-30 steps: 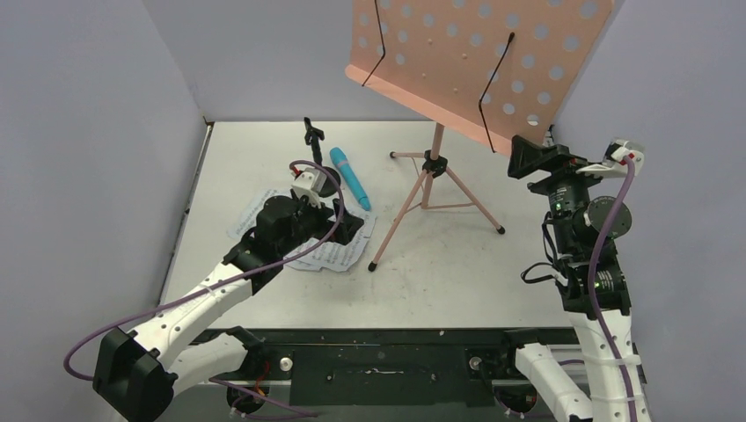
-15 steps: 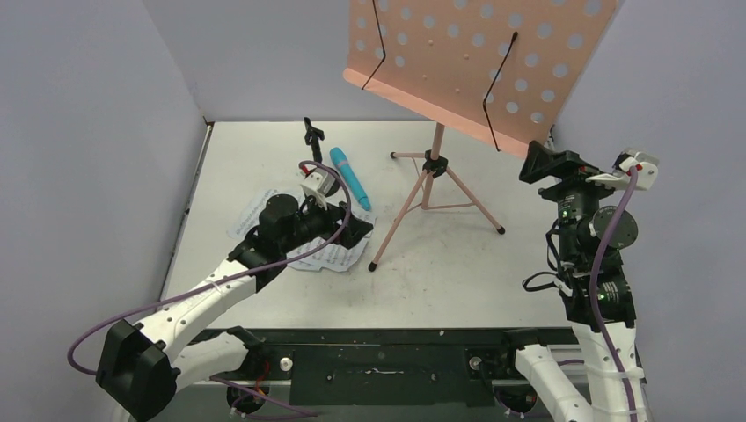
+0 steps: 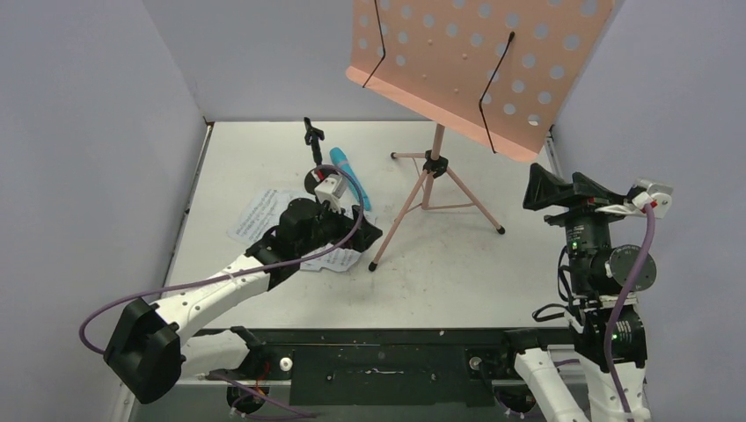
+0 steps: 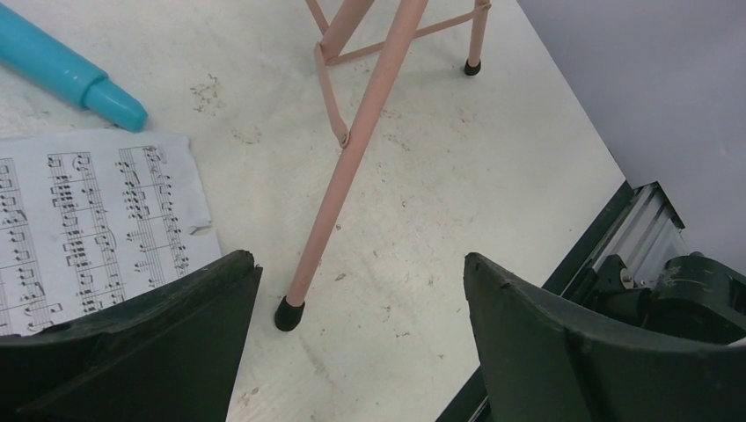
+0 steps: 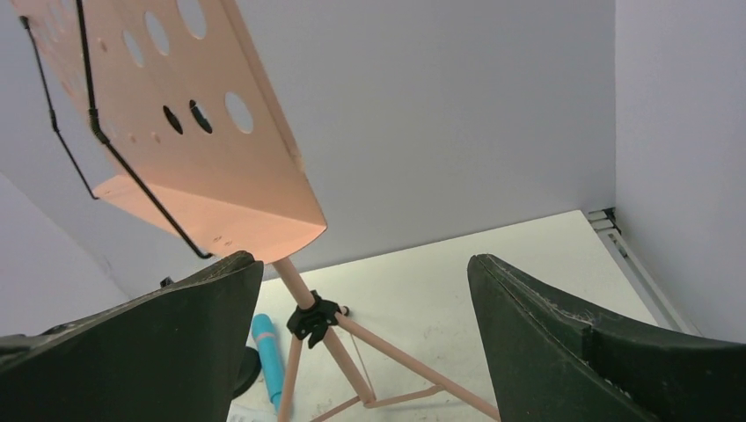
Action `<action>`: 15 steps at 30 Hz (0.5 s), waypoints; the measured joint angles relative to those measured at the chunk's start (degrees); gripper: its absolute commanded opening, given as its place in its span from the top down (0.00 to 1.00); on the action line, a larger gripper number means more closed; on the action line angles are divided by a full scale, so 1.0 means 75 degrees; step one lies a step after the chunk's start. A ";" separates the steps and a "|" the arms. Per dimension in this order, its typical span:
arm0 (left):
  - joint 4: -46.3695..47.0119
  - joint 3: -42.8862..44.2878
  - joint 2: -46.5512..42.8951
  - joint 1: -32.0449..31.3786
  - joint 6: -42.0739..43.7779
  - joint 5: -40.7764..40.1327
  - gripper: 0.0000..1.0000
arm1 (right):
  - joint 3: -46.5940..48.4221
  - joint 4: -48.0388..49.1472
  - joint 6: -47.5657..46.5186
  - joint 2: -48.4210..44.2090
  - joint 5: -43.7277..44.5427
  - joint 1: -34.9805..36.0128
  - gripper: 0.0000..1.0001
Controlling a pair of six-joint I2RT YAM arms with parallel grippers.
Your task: Set up the instrument practice props
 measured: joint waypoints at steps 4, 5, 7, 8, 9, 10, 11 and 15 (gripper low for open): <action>0.0382 0.0003 0.0638 -0.0192 -0.0079 -0.0070 0.17 | -0.0157 -0.0341 0.0003 -0.0428 -0.0385 0.0003 0.10; 0.0458 0.0020 0.0825 -0.0230 -0.0073 -0.0070 0.18 | -0.0245 -0.0449 0.0006 -0.0545 -0.0475 0.0003 0.10; 0.0519 0.0149 0.1233 -0.0289 -0.0029 -0.0061 0.19 | -0.0481 -0.0679 0.0038 -0.0813 -0.0662 0.0003 0.10; 0.0533 0.0277 0.1466 -0.0309 0.0012 -0.0058 0.20 | -0.0635 -0.0787 0.0067 -0.0965 -0.0758 0.0006 0.10; 0.0548 0.0440 0.1702 -0.0323 0.0070 -0.0038 0.20 | -0.0810 -0.0889 0.0111 -0.1137 -0.0860 0.0009 0.10; 0.0557 0.0635 0.1938 -0.0329 0.0157 0.0000 0.20 | -0.0991 -0.0985 0.0192 -0.1306 -0.0959 0.0012 0.10; 0.0574 0.0860 0.2197 -0.0335 0.0245 0.0044 0.20 | -0.1186 -0.1081 0.0271 -0.1486 -0.1046 0.0009 0.10; 0.0842 0.1332 0.2812 -0.0341 0.0565 0.0259 0.22 | -0.2142 -0.1297 0.0720 -0.2302 -0.1469 0.0012 0.10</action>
